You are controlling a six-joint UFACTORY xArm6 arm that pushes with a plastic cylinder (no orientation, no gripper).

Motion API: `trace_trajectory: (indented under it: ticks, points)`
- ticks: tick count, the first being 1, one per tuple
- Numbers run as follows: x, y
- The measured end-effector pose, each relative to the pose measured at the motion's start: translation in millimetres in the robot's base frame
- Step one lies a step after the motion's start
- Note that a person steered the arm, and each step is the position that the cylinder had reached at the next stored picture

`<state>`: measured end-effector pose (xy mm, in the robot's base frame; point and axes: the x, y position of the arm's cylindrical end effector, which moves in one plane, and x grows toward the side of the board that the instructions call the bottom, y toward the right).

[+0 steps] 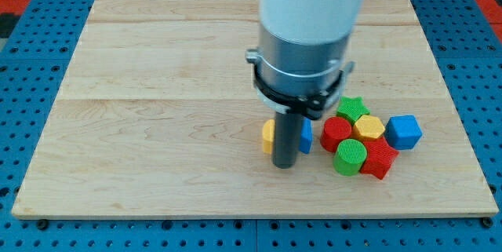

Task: Push yellow heart towards top right

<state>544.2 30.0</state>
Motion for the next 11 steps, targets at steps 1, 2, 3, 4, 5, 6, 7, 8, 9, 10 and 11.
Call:
trace_trajectory:
  ticks: [1, 2, 3, 4, 5, 6, 7, 8, 9, 10, 11]
  points:
    - [-20.8, -8.2]
    - [-51.5, -8.2]
    - [-87.8, -9.7]
    - [-103.0, -26.8]
    - [-104.5, -54.0]
    - [-126.8, -74.7]
    - [-162.0, -80.4]
    - [-197.4, -86.7]
    - [-231.8, -82.9]
    - [-258.0, -49.4]
    - [-258.2, -25.7]
